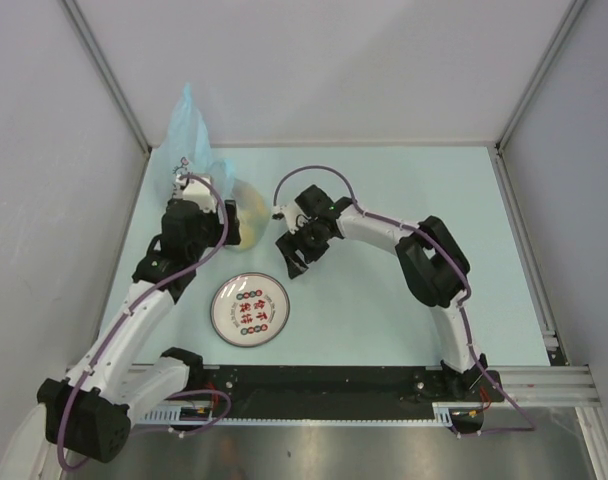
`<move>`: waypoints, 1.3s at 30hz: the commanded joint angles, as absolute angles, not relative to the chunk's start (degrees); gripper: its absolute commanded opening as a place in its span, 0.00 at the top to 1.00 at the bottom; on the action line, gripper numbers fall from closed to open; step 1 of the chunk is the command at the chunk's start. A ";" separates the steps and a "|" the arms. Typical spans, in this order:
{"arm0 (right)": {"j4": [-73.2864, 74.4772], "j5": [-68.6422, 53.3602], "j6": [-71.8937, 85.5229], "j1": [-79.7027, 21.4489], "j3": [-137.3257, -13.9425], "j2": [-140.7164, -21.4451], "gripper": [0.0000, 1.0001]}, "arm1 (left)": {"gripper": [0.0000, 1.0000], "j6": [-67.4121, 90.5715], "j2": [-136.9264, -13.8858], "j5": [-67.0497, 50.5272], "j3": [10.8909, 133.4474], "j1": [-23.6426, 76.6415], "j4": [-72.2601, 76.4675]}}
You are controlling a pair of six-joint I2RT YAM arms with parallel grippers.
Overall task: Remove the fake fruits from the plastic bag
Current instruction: Move the plate to the center of the board.
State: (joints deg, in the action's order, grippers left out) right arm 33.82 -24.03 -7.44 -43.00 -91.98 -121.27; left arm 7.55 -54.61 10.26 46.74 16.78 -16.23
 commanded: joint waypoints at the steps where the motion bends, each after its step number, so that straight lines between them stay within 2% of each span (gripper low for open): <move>1: 32.44 -41.99 -2.03 -43.59 -96.94 -122.96 0.23 | 0.00 8.52 -54.84 10.37 49.57 14.86 -17.31; 8: 30.94 -40.08 2.53 -46.58 -98.52 -128.58 0.30 | 0.00 8.88 -54.05 10.98 49.48 14.33 -18.63; 14: 30.76 -38.67 4.48 -45.88 -100.02 -131.57 0.44 | 0.00 8.26 -54.23 10.37 50.01 13.71 -18.28; 16: 30.33 -40.07 4.83 -45.18 -99.85 -132.27 0.60 | 0.00 8.70 -54.32 9.23 49.92 13.10 -17.93; 17: 30.15 -40.51 5.01 -44.65 -99.50 -132.45 0.70 | 0.00 8.96 -54.84 8.79 49.83 12.31 -17.93; 18: 30.15 -40.52 5.36 -43.78 -99.06 -132.19 0.93 | 0.00 9.31 -55.10 8.18 49.92 11.96 -17.84; 19: 29.97 -39.91 5.45 -43.25 -98.62 -131.58 1.00 | 0.01 9.40 -55.28 7.65 50.01 11.61 -17.75; 22: 29.80 -39.20 5.36 -40.09 -95.11 -129.21 1.00 | 0.01 9.49 -56.42 5.98 50.27 9.32 -17.14; 27: 30.93 -35.95 4.31 -32.71 -84.40 -118.58 1.00 | 0.01 15.63 -58.97 0.98 51.59 0.98 -17.06; 35: 34.36 -28.13 0.18 -19.45 -75.50 -109.96 1.00 | 0.00 15.65 -59.41 -6.59 56.33 0.18 -17.39; 39: 38.05 -25.13 -1.40 -15.22 -74.97 -108.02 1.00 | 0.00 18.18 -58.97 -4.32 60.98 0.18 -20.56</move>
State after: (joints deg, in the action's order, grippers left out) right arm 33.78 -32.73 2.70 -17.78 -75.96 -110.69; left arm 14.66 -59.81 -3.51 55.13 0.23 -18.94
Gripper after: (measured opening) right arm 0.022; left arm 0.996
